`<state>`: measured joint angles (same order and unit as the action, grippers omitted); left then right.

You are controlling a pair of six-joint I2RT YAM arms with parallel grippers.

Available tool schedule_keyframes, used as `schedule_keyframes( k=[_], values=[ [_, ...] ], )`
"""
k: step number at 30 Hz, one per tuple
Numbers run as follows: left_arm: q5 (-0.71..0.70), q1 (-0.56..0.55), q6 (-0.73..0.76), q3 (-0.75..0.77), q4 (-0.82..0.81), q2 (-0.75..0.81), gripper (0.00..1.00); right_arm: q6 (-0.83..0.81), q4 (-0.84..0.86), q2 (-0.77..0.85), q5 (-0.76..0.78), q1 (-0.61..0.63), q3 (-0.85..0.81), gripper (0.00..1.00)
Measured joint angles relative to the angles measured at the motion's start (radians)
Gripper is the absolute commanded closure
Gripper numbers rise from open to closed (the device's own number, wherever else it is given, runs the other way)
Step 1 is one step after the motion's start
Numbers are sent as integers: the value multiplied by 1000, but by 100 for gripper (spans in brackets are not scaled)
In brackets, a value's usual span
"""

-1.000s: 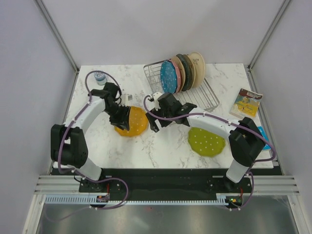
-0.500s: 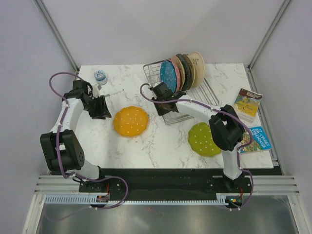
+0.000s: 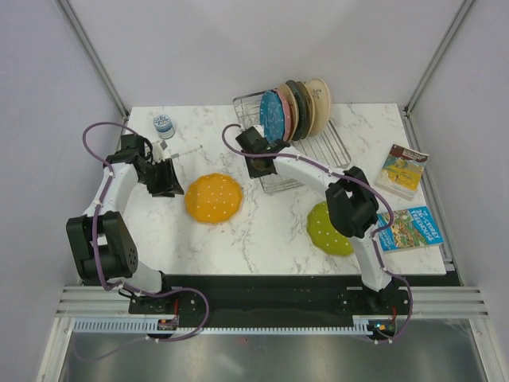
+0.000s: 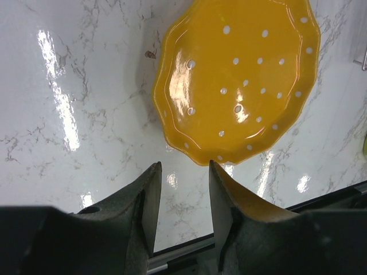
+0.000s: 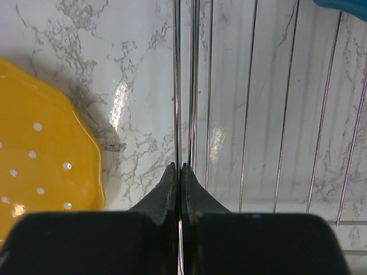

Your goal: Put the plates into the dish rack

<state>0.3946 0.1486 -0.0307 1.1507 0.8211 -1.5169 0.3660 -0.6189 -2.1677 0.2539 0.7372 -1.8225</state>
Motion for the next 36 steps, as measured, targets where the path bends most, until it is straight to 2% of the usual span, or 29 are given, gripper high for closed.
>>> schedule_keyframes(
  k=[5,12,20,21,22,23,24,26,27,30,33,36],
  values=[
    [0,0,0,-2,-10,1,54,93,-22,-72,68,28,-108,100],
    [0,0,0,-30,-8,18,54,226,-65,-180,252,91,-265,100],
    [1,0,0,-55,-8,33,54,248,-72,-246,280,103,-368,100],
    [1,0,0,-56,-8,33,53,247,-71,-252,280,103,-377,97],
    [1,0,0,-57,-8,33,53,244,-69,-257,281,103,-387,86],
    [1,0,-1,-58,-9,33,53,238,-65,-264,281,104,-396,75],
    [1,0,-3,-59,-9,33,53,237,-62,-266,281,104,-399,55],
    [2,0,-8,-61,-12,33,52,242,-10,-271,298,106,-400,37],
    [5,0,-12,-63,-17,33,51,230,40,-275,301,106,-400,25],
    [18,0,-31,-83,-52,35,50,185,141,-275,309,109,-385,9],
    [41,0,-46,-94,-80,25,49,136,203,-250,331,117,-328,4],
    [63,0,-60,-81,-121,-30,48,81,232,-188,352,138,-242,4]
  ],
)
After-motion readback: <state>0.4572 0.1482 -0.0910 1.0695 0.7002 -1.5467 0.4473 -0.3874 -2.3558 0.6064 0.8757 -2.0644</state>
